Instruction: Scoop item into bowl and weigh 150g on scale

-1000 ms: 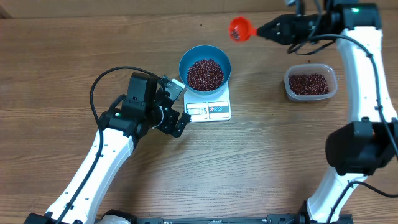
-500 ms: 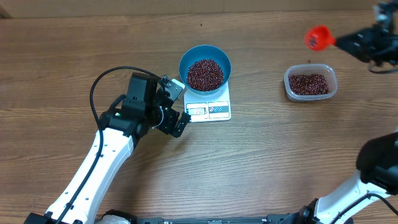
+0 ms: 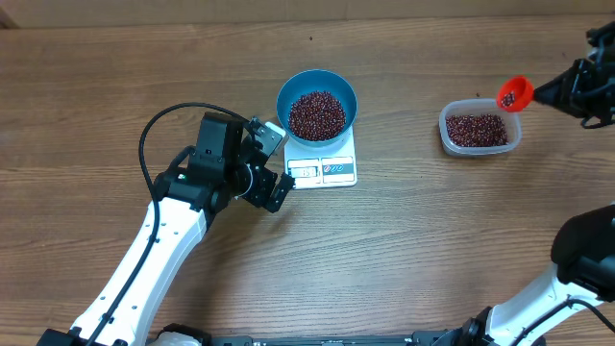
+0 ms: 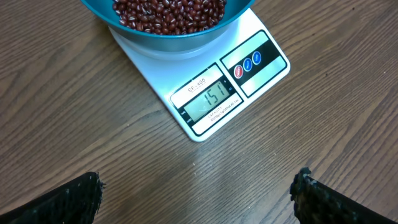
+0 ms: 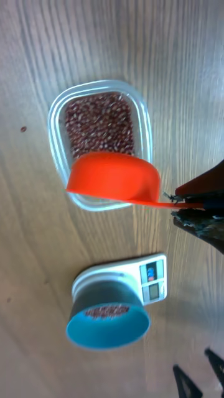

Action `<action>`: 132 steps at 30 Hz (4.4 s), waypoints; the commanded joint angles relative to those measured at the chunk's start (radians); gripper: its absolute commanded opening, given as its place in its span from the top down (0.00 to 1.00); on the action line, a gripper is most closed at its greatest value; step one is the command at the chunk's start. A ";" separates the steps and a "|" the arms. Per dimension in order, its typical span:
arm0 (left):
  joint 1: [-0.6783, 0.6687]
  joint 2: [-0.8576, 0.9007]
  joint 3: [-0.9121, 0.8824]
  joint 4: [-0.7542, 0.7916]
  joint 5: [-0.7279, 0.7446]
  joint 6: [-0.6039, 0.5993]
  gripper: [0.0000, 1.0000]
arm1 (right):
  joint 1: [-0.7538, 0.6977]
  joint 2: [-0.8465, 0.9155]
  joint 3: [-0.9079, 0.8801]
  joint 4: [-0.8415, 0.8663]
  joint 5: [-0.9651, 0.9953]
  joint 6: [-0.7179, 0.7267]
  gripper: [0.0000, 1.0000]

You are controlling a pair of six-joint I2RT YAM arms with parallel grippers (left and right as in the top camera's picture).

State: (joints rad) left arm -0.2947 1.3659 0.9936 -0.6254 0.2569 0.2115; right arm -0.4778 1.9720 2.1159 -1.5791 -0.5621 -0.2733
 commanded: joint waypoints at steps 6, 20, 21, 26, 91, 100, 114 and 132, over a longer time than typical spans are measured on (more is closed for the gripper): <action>0.000 0.007 -0.002 0.001 0.002 -0.010 0.01 | 0.096 -0.028 -0.097 0.106 0.233 0.081 0.96; 0.000 0.007 -0.002 0.001 0.002 -0.010 0.00 | 0.254 -0.027 -0.100 0.151 0.494 0.091 0.96; 0.000 0.007 -0.002 0.001 0.002 -0.010 0.00 | 0.254 -0.027 -0.100 0.150 0.510 0.090 0.96; 0.000 0.007 -0.002 0.001 0.002 -0.010 0.00 | 0.290 -0.027 -0.100 0.138 0.661 0.075 0.96; 0.000 0.007 -0.002 0.001 0.002 -0.010 0.00 | 0.849 0.133 0.122 0.284 0.303 -0.047 0.96; 0.000 0.007 -0.002 0.001 0.002 -0.010 0.01 | 0.865 0.186 0.122 0.290 0.368 -0.046 0.96; 0.000 0.007 -0.002 0.001 0.002 -0.010 0.01 | 0.866 0.232 0.122 0.311 0.386 -0.045 0.96; 0.000 0.007 -0.002 0.001 0.002 -0.010 0.00 | 0.885 0.264 0.118 0.322 0.390 -0.042 0.96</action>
State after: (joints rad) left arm -0.2947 1.3659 0.9936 -0.6254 0.2569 0.2115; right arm 0.4026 2.2192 2.2250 -1.2655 -0.1761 -0.3153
